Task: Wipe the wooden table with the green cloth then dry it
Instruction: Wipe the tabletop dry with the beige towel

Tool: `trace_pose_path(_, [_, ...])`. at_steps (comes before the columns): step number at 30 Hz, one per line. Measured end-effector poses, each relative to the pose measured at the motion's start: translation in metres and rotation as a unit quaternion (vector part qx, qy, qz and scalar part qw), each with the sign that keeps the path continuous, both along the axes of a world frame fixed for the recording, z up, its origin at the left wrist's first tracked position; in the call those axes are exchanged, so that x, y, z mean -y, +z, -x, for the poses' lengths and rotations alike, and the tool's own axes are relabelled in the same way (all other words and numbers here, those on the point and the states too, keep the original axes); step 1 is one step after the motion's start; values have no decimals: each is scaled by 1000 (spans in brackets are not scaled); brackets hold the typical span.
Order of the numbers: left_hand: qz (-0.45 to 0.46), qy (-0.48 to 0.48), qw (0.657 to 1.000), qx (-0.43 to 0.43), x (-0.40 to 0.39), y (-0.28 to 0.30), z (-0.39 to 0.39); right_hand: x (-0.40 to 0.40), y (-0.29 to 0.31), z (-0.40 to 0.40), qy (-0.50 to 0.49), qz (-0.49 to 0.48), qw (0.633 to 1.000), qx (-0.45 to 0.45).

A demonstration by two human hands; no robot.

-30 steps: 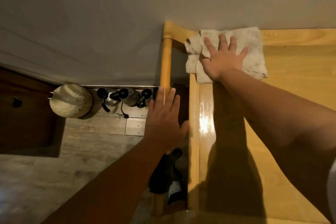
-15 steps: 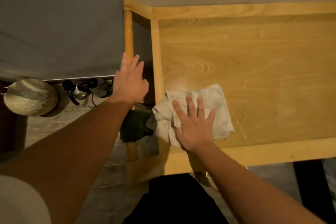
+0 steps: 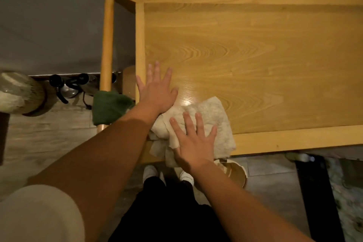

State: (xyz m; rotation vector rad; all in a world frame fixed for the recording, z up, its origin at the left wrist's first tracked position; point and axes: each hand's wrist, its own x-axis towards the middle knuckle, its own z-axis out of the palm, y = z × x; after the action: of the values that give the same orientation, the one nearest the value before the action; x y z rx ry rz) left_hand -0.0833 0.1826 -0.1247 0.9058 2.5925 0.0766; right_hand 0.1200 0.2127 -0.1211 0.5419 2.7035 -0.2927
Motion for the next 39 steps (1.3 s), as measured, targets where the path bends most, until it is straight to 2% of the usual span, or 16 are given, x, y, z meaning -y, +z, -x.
trace_pose_path(3, [2, 20, 998, -54, -4, -12, -4, -28, 1, -56, -46, -25, 999, 2])
trace_pose_path(6, [-6, 24, 997, -79, -3, -18, -3, -52, 7, -78, -34, -35, 999, 17])
trace_pose_path(17, [15, 41, 995, -85, -6, -20, 1, -84, 0, -20, -13, 26, 999, 32])
trace_pose_path(24, [-32, 27, 997, -67, -4, -13, 0, -126, -10, 72, -8, -10, 1000, -2])
trace_pose_path(33, [-48, 33, 994, -93, -2, -18, 2, -226, -17, 263, -45, -40, 997, -56])
trace_pose_path(39, [-53, 36, 995, -81, -1, -21, 0, -273, -18, 353, -57, -61, 993, -80])
